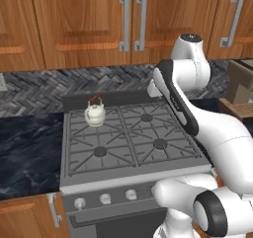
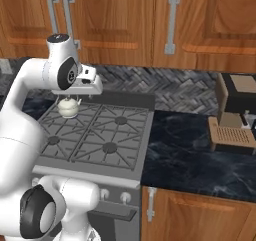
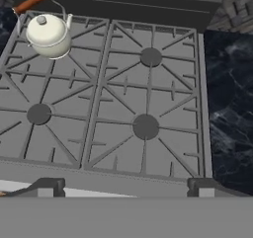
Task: Lower the heat of the kettle.
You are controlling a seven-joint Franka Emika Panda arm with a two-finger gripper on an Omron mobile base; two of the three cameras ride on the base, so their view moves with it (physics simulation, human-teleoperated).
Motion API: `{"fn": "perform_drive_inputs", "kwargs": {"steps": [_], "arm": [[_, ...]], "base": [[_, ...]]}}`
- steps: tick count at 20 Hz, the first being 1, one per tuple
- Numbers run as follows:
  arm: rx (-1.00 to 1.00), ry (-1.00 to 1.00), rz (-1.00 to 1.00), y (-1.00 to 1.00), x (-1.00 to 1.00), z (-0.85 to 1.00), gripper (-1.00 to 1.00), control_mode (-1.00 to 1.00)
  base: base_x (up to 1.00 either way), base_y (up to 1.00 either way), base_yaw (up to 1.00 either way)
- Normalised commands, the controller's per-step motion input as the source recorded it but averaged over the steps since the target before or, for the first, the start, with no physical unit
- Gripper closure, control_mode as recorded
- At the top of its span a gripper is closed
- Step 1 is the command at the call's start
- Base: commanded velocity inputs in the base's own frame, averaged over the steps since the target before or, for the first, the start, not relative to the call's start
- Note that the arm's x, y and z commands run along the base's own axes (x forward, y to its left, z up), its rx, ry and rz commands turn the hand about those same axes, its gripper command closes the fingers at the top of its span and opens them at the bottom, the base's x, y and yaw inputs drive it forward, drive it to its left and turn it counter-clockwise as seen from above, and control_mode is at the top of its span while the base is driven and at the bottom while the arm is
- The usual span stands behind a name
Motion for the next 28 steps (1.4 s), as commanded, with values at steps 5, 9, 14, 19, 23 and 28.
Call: {"fn": "perform_drive_inputs", "kwargs": {"steps": [5, 9, 14, 19, 23, 28], "arm": [[0.00, 0.00, 0.00, 0.00, 0.00, 0.00, -1.00, 1.00], [0.00, 0.00, 0.00, 0.00, 0.00, 0.00, -1.00, 1.00], [0.00, 0.00, 0.00, 0.00, 0.00, 0.00, -1.00, 1.00], [0.00, 0.00, 0.00, 0.00, 0.00, 0.00, -1.00, 1.00], [0.00, 0.00, 0.00, 0.00, 0.00, 0.00, -1.00, 1.00], [0.00, 0.00, 0.00, 0.00, 0.00, 0.00, -1.00, 1.00]], "base": [[0.00, -0.37, 0.00], [0.00, -0.33, 0.00], [0.01, -0.32, 0.00], [0.10, -0.15, 0.00], [0.14, -0.21, 0.00], [0.07, -0.20, 0.00]]}}
